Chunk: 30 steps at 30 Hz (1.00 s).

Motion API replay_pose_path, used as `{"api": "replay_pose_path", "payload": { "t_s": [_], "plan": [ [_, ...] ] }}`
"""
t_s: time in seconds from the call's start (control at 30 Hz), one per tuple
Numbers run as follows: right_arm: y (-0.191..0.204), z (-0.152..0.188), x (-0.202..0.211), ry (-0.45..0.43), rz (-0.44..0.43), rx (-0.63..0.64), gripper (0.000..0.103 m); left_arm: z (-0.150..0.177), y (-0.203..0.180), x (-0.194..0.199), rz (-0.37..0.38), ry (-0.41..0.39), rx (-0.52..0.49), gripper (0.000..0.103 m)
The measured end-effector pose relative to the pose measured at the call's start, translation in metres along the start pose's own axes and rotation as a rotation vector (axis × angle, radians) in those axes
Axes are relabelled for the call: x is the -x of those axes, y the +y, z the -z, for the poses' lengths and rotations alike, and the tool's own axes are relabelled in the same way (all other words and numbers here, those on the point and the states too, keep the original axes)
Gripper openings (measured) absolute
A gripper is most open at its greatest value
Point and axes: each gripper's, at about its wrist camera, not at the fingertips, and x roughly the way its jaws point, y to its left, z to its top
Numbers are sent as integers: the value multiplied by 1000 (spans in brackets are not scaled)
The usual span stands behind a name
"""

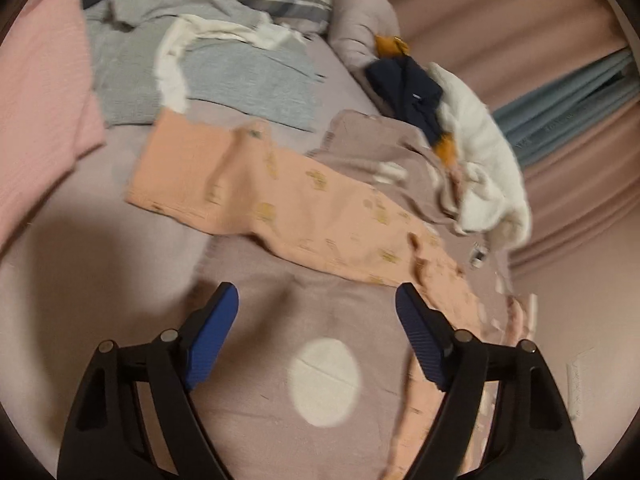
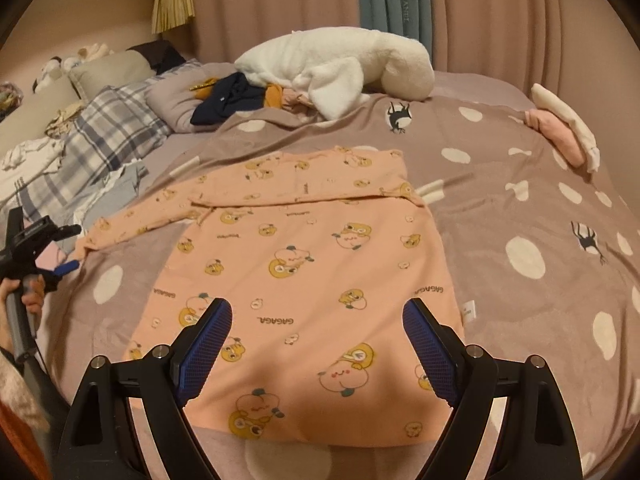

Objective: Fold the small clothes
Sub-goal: 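Release the sleeve with the right gripper while the left gripper grasps the other sleeve, then fold the held sleeve across the garment body with the left gripper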

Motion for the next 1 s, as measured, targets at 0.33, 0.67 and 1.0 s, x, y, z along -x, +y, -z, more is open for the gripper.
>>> {"api": "replay_pose_path", "payload": {
  "t_s": [0.33,0.67,1.0],
  "plan": [
    [16,7,-14,37,85,137,87,-20,31,-12,8,-105,129,73],
    [26,10,-22,53,116,207,87,-38,59,-4,-100,-182,280,9],
    [21,12,-15,51,111,225,87,-43,9,12,-195,-248,139,7]
  ]
}}
